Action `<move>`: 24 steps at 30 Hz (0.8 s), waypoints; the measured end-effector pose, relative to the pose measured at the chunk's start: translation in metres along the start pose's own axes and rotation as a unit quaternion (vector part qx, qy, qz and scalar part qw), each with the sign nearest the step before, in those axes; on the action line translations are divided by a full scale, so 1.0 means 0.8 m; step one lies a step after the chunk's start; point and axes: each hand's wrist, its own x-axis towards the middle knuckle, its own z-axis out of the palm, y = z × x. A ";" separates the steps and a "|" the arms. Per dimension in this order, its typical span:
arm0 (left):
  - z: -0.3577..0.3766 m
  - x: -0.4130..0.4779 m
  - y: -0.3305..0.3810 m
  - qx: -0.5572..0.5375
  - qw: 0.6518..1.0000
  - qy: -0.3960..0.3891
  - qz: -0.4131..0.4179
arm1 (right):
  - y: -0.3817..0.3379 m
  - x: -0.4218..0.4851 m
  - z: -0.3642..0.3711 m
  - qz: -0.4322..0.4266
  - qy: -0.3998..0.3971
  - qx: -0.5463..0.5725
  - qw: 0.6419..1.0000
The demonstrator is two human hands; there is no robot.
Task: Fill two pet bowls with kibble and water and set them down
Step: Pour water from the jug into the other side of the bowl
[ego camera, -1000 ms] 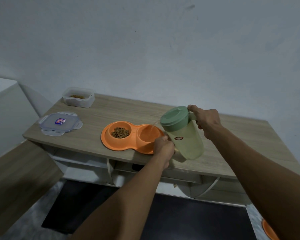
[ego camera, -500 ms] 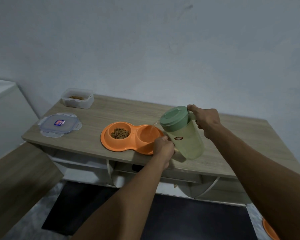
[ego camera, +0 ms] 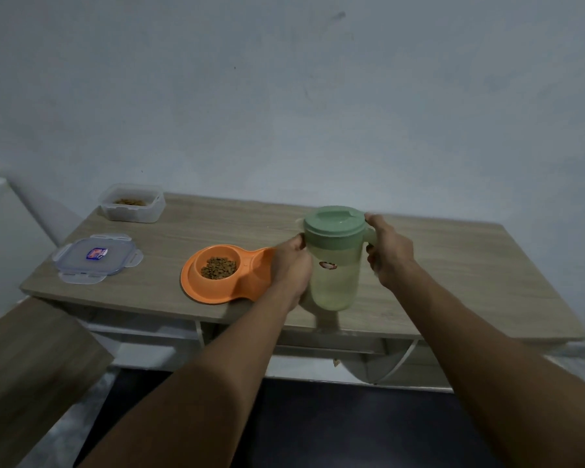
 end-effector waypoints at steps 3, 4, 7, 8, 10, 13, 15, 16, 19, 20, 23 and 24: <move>0.000 0.007 0.012 -0.001 1.000 -0.007 0.029 | 0.005 0.001 -0.006 0.015 0.009 0.041 0.999; 0.002 0.008 0.017 -0.011 0.999 -0.019 0.030 | 0.005 0.002 -0.008 0.018 0.011 0.053 0.998; 0.014 0.017 0.032 -0.042 0.999 -0.018 -0.006 | 0.001 0.006 -0.018 0.015 0.017 0.072 0.997; 0.019 0.019 0.037 -0.057 0.998 -0.006 -0.018 | -0.001 0.009 -0.022 0.011 0.019 0.075 0.997; 0.032 0.025 0.044 -0.062 0.998 0.004 -0.033 | -0.005 0.016 -0.031 0.004 0.026 0.081 0.996; 0.054 0.039 0.046 -0.042 0.999 -0.025 -0.005 | -0.010 0.030 -0.045 -0.005 0.032 0.084 0.996; 0.069 0.048 0.046 -0.035 0.999 -0.032 0.004 | -0.013 0.042 -0.053 -0.009 0.036 0.081 0.996; 0.077 0.052 0.046 -0.031 0.999 -0.035 0.003 | -0.015 0.048 -0.057 -0.011 0.037 0.081 0.996; 0.101 0.067 0.045 -0.031 0.999 -0.028 -0.005 | -0.022 0.070 -0.069 -0.013 0.035 0.086 0.996; 0.108 0.071 0.045 -0.033 0.999 -0.026 -0.007 | -0.023 0.077 -0.071 -0.012 0.035 0.086 0.996; 0.127 0.088 0.041 -0.038 0.999 -0.022 -0.014 | -0.026 0.103 -0.075 -0.006 0.035 0.086 0.996; 0.131 0.093 0.040 -0.038 0.999 -0.021 -0.017 | -0.027 0.110 -0.074 -0.005 0.034 0.085 0.996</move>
